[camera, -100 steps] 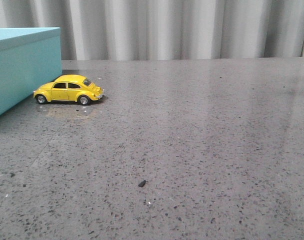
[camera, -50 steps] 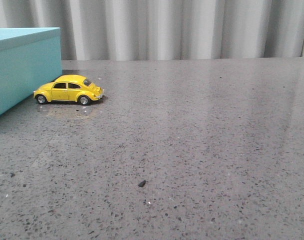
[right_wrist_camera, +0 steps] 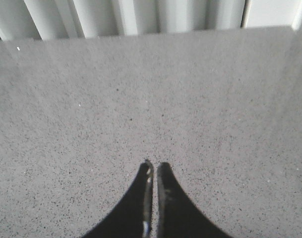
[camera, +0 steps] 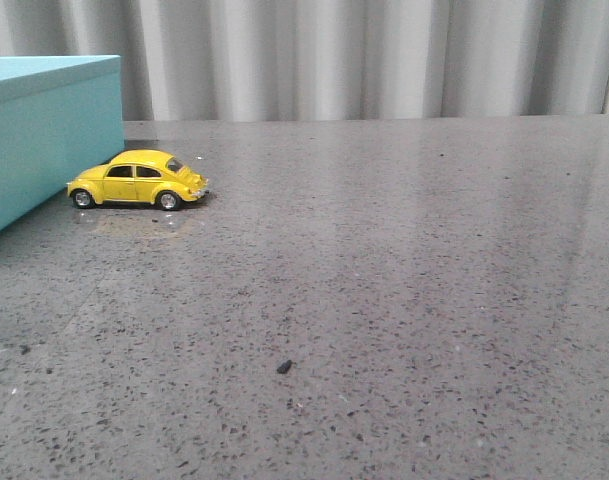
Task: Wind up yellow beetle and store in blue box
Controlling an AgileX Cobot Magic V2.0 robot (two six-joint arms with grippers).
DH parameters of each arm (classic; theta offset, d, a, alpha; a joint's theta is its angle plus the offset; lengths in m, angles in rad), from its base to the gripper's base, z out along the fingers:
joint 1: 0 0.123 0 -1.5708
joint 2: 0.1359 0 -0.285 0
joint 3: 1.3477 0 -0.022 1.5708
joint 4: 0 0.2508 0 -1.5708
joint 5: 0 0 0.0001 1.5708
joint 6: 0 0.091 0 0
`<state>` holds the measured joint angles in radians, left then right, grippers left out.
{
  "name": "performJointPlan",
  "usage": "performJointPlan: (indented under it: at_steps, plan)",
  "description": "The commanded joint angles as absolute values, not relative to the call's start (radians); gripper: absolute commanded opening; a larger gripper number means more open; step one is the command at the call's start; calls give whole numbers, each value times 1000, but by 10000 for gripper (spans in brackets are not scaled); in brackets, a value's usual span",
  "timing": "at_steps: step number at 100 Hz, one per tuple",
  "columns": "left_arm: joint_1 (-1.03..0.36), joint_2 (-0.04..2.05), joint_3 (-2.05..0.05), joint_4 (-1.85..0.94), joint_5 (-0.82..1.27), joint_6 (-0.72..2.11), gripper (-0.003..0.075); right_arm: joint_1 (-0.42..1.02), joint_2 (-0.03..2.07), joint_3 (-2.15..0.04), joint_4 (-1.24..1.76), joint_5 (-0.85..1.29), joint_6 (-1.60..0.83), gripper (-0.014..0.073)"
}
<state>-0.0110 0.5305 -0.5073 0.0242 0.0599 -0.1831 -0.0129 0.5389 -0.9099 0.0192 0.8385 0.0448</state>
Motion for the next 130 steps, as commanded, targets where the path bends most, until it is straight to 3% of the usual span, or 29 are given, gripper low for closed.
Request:
performJointPlan:
  at_steps: [1,67,88,130]
  plan:
    - [-17,587,-590,27,0,-187,-21,-12,469,-885,20,737,32,-61]
    - [-17,971,-1006,17,349,-82,-21,-12,374,-833,20,813,32,-61]
    - [-26,1031,-1072,-5,379,-27,-21,-12,374,-833,20,804,32,-61]
    - [-174,1102,-1119,-15,384,244,6,-12,374,-833,20,795,32,-61]
